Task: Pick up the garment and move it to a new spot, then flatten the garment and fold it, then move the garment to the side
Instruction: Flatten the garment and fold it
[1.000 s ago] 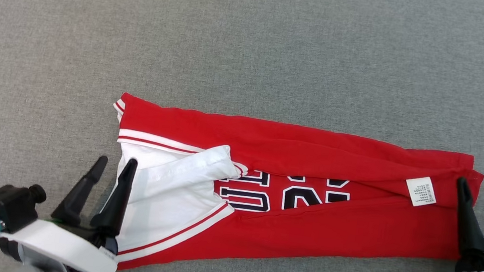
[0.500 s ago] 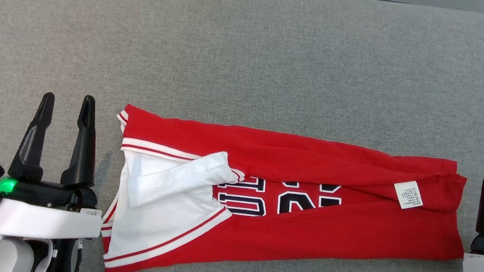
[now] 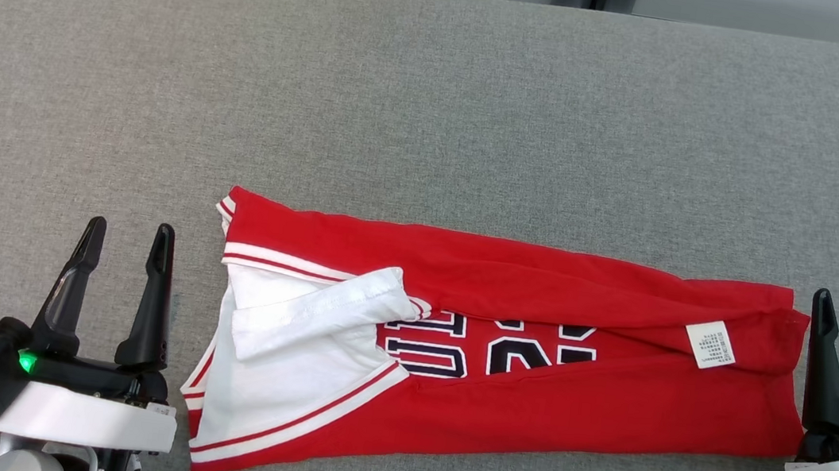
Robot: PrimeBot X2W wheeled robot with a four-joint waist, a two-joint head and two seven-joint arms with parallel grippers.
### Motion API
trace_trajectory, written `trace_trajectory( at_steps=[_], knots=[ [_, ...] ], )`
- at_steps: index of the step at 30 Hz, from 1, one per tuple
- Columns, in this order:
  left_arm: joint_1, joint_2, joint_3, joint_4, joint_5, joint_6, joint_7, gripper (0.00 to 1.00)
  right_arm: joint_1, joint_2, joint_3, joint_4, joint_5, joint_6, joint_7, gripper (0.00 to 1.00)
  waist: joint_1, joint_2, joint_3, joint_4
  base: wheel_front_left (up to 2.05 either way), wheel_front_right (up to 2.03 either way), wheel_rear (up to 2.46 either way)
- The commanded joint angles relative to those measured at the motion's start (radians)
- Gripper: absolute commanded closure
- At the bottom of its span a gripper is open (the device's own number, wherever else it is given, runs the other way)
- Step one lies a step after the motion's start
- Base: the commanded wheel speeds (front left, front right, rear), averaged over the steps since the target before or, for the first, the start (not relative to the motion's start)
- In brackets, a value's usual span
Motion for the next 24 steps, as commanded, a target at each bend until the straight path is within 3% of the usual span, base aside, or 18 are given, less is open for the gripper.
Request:
trace_trajectory(
  at_steps=[1,15,24],
  knots=[
    [-0.006,-0.001,0.008,0.004,0.007,-0.008,-0.003,0.0,0.005,-0.003,-0.002,0.005,-0.002,0.0,0.0,0.0,0.0,0.0,0.0,0.001,0.0,0.0,0.0],
    [-0.019,-0.024,0.026,0.025,0.038,-0.043,-0.003,0.0,-0.012,-0.007,-0.007,0.029,0.012,0.0,0.008,0.0,0.0,0.0,0.002,0.005,0.0,0.0,0.0],
    [-0.062,-0.047,0.033,0.043,0.043,-0.065,-0.003,0.0,-0.057,-0.003,0.004,0.238,0.024,0.0,0.024,0.0,0.0,0.0,0.05,0.019,0.0,0.0,0.0]
  ],
)
